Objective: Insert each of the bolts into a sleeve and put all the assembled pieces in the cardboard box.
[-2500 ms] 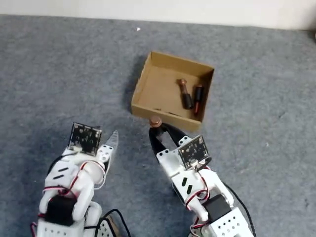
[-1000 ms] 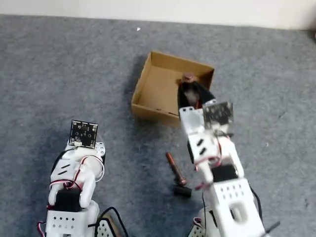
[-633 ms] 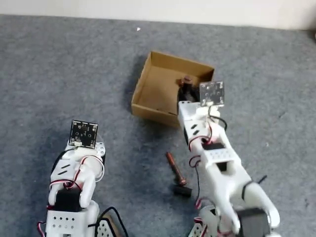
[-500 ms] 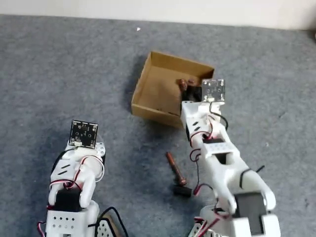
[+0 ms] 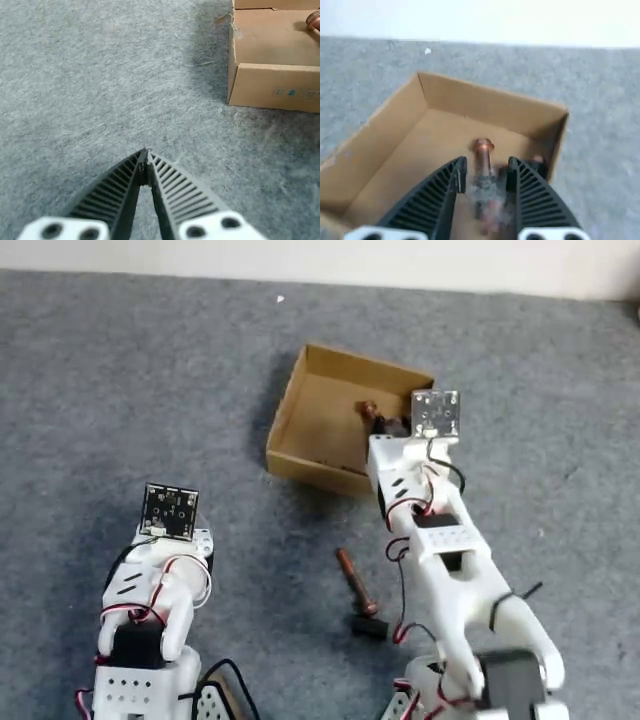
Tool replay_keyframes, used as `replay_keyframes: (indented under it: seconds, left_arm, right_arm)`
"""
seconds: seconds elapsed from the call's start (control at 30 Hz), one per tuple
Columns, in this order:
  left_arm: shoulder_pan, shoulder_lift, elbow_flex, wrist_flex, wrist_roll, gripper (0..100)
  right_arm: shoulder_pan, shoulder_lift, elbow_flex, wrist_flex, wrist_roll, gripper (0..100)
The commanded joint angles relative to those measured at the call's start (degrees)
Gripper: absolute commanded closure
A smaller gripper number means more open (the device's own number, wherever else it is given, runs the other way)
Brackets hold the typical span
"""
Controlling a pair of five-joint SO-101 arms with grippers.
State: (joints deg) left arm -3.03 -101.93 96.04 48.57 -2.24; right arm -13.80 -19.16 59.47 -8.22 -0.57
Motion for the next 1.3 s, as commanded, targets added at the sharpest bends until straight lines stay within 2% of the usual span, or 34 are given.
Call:
replay_keyframes:
  seconds: [0.0, 0.2, 0.3, 0.57, 0.67, 0.93, 1.27]
  left_arm:
    - [-0.4, -0.2, 1.2, 0.1, -0.6, 99]
    - [-0.7, -0.2, 1.2, 0.1, -0.6, 99]
    - [-0.7, -0.1, 1.2, 0.1, -0.6, 99]
    - [-0.7, -0.1, 1.2, 0.1, -0.6, 99]
    - [-0.7, -0.1, 1.2, 0.1, -0.6, 99]
    - [-0.7, -0.1, 1.2, 0.1, -0.6, 99]
    - [-0.7, 0.0, 1.2, 0.1, -0.6, 99]
  right_arm:
    - [0.0, -8.6, -3.4, 16.0, -0.2, 88.3]
    - [-2.4, -15.7, -12.0, 47.3, 0.2, 88.3]
    - [-4.8, -16.6, -14.9, 60.8, 6.4, 88.3]
    - [-11.1, -16.7, -15.5, 81.6, 21.9, 88.3]
    - [-13.6, -16.8, -15.5, 87.3, 24.7, 88.3]
    - [-23.5, -16.9, -4.9, 87.3, 24.7, 88.3]
    - [-24.0, -16.3, 4.9, 74.9, 24.8, 88.3]
